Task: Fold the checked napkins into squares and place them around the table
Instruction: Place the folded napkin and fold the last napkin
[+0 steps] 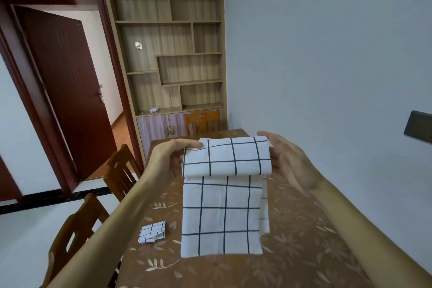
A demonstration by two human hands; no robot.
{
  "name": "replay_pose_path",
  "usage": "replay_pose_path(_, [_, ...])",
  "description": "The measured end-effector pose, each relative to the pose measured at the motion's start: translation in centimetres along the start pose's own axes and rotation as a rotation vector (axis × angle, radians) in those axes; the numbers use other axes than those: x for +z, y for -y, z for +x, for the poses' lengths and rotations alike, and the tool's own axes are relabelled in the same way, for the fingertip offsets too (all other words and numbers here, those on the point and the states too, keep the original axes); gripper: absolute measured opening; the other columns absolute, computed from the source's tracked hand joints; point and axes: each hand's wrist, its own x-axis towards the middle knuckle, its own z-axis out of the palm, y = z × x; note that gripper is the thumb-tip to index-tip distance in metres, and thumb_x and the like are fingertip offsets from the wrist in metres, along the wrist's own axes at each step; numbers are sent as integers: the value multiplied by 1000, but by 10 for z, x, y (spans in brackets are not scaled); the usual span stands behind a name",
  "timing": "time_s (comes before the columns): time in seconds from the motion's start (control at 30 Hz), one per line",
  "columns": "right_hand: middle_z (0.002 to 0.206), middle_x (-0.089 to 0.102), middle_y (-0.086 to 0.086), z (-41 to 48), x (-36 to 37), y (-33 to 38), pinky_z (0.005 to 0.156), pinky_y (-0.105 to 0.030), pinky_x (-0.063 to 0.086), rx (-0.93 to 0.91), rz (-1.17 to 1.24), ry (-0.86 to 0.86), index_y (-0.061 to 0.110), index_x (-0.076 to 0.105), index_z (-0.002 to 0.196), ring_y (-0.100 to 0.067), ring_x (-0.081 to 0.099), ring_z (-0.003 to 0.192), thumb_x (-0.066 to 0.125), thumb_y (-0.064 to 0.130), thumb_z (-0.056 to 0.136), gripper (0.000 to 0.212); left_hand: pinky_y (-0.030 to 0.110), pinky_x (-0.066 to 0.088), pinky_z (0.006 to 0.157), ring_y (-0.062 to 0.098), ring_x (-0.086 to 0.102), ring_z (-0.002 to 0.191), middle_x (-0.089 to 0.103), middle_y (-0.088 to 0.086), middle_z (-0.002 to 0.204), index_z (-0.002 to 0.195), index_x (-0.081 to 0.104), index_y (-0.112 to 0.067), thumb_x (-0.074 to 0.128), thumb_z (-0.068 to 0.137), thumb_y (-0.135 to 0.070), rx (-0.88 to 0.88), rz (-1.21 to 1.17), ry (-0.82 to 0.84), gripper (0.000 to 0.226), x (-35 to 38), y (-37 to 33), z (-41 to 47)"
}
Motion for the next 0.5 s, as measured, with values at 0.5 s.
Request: replay_pose_path(0.5, [97, 79, 6, -1, 13, 6, 77, -20, 54, -159, -312, -59, 22, 56, 130, -8, 73, 90, 76, 7, 85, 51, 37, 58, 90, 4, 65, 103, 68, -15, 112, 122, 64, -33, 80, 72, -52, 152, 836, 296, 55, 18, -9, -3])
